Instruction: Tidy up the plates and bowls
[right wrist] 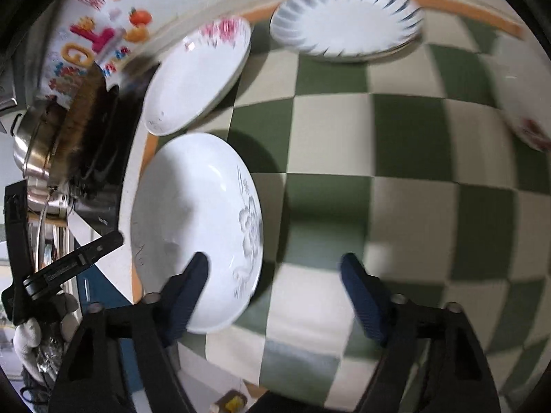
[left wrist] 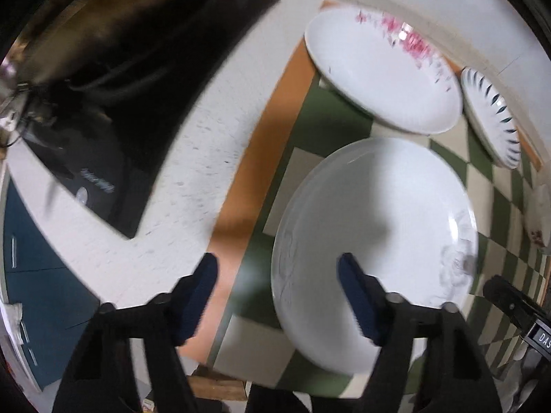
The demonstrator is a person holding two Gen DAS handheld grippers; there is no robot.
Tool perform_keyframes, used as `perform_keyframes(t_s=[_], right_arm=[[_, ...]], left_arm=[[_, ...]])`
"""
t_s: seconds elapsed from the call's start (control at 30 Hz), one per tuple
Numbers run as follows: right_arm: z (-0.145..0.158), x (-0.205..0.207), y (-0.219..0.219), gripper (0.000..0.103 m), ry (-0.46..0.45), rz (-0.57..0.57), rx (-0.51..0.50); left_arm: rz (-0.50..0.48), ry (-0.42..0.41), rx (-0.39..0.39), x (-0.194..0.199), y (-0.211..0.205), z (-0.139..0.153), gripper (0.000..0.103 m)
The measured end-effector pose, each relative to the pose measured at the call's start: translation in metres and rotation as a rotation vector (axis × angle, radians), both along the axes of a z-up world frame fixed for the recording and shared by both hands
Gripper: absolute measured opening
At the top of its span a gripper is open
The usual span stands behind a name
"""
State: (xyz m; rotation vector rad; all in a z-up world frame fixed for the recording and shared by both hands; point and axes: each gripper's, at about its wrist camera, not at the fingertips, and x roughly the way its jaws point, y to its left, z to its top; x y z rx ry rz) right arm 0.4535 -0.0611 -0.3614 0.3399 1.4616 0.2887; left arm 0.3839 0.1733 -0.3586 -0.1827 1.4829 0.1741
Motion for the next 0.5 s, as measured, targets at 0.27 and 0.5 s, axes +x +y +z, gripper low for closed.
perform_keyframes(t_s=[0.27,0.5], right_arm=[[-0.034,0.030,0.033,0.021,0.050,0.095,0.077],[-0.039,0.032,0.033,0.011,0.035,0.098,0.069]], left_arm=[[-0.042,0.042,-0.094,0.010,-0.004,-0.023,0.032],[-0.030,0.021,-0.088,-0.001,-0.012,-0.011,0.032]])
